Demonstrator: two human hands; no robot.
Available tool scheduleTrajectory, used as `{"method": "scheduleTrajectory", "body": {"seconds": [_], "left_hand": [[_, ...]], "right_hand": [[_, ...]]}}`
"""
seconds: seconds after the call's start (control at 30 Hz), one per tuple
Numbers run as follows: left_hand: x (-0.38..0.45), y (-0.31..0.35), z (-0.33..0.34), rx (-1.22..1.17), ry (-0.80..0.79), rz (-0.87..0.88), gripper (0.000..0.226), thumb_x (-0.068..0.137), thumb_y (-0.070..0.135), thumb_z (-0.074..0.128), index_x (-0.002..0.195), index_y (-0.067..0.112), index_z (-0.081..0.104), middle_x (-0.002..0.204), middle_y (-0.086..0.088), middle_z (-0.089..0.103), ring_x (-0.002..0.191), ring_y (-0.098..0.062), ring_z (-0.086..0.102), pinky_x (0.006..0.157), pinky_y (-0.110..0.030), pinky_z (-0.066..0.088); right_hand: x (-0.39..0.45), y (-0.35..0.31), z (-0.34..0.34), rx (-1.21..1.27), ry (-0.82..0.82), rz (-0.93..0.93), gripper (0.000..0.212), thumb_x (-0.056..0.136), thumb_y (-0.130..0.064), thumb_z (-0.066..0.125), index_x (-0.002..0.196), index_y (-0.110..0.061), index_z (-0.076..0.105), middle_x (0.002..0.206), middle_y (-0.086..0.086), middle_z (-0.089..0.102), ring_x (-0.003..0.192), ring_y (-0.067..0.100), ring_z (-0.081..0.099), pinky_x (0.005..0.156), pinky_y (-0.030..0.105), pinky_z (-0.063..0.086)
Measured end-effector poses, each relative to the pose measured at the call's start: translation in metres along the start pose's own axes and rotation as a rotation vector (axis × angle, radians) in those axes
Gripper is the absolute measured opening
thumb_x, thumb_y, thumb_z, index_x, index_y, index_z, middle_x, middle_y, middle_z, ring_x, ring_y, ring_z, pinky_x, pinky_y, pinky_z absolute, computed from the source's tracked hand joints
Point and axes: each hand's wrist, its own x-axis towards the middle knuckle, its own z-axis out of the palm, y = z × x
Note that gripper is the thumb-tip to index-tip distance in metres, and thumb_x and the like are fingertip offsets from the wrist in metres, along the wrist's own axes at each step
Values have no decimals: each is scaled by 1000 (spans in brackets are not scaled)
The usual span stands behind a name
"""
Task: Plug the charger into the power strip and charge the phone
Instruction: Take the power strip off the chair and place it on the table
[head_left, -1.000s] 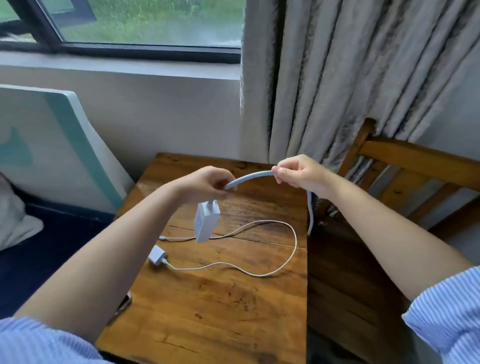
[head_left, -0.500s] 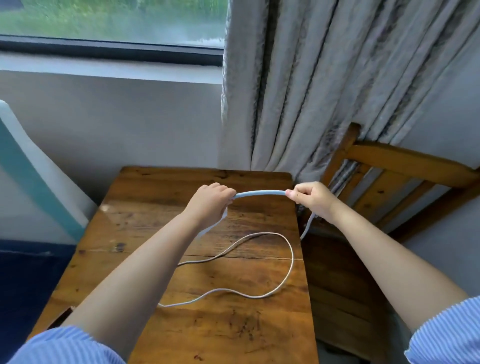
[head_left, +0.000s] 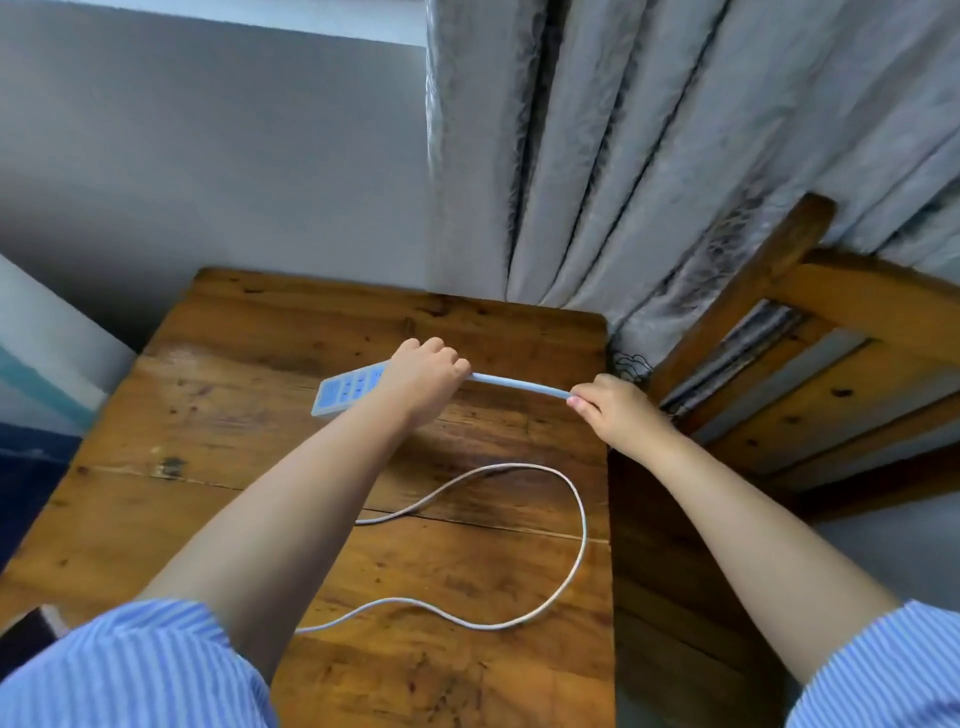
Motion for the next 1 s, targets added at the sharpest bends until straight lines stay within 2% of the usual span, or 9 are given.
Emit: {"method": "scheduleTrajectory", "body": {"seconds": [0.2, 0.3, 0.47, 0.6, 0.7, 0.77, 0.87, 0.93, 1.0], "left_hand": [[20, 5, 36, -26, -95, -87, 33, 88, 9, 47, 121, 14, 49, 121, -10, 57, 111, -28, 46, 91, -38, 39], [28, 9, 57, -45, -142, -131, 34, 87, 9, 49, 120, 13, 49, 122, -10, 56, 113, -28, 45, 92, -38, 37], [35, 13, 84, -65, -191, -161, 35, 85, 8, 48, 120, 10, 46, 123, -12, 55, 116, -30, 44, 97, -38, 35], [33, 14, 94, -139, -149, -174, 38, 85, 6, 43, 123, 8, 43, 127, -13, 52, 121, -31, 41, 101, -39, 31], [14, 13, 95, -272, -41, -199, 49, 83, 2, 47, 131, 7, 37, 138, -13, 43, 129, -29, 33, 103, -39, 31], [-11, 12, 97, -359, 37, -272, 50, 79, 0, 50, 128, 4, 41, 137, -15, 45, 128, -30, 36, 101, -40, 34], [-58, 11, 100, -479, 122, -417, 45, 73, -4, 54, 119, -3, 52, 125, -23, 55, 117, -37, 49, 93, -44, 43], [-97, 9, 106, -504, 188, -505, 40, 62, -12, 61, 102, -8, 62, 105, -29, 65, 98, -43, 61, 78, -48, 53], [-140, 9, 113, -500, 232, -589, 39, 54, -15, 67, 92, -9, 66, 92, -28, 69, 85, -42, 66, 69, -48, 56]], "right_hand": [[30, 22, 34, -29, -30, 15, 26, 95, -22, 44, 101, -5, 63, 95, 18, 56, 90, 33, 54, 68, 31, 37], [40, 30, 54, -54, -18, 43, 27, 95, -23, 44, 107, -7, 62, 101, 19, 58, 97, 33, 52, 75, 34, 44], [47, 34, 73, -130, 32, 49, 29, 95, -23, 43, 115, -8, 59, 108, 17, 60, 105, 32, 48, 83, 36, 44], [49, 32, 79, -212, 54, 67, 29, 95, -23, 43, 114, -8, 59, 109, 16, 60, 104, 32, 49, 82, 38, 44], [46, 21, 80, -286, 62, 72, 29, 94, -14, 41, 119, -8, 54, 119, 16, 57, 111, 34, 46, 92, 42, 39], [38, 5, 80, -268, 140, -17, 35, 85, 2, 49, 120, -3, 54, 120, 22, 57, 113, 39, 48, 97, 49, 37], [24, -31, 87, -207, 223, -252, 41, 58, 19, 66, 97, 7, 65, 97, 30, 67, 94, 46, 62, 83, 61, 46], [16, -61, 98, -154, 157, -371, 42, 51, 19, 71, 91, 7, 67, 90, 28, 69, 87, 44, 65, 78, 59, 50], [6, -91, 114, -87, 76, -469, 38, 54, 15, 74, 90, 5, 67, 86, 26, 70, 85, 42, 66, 77, 56, 51]]}}
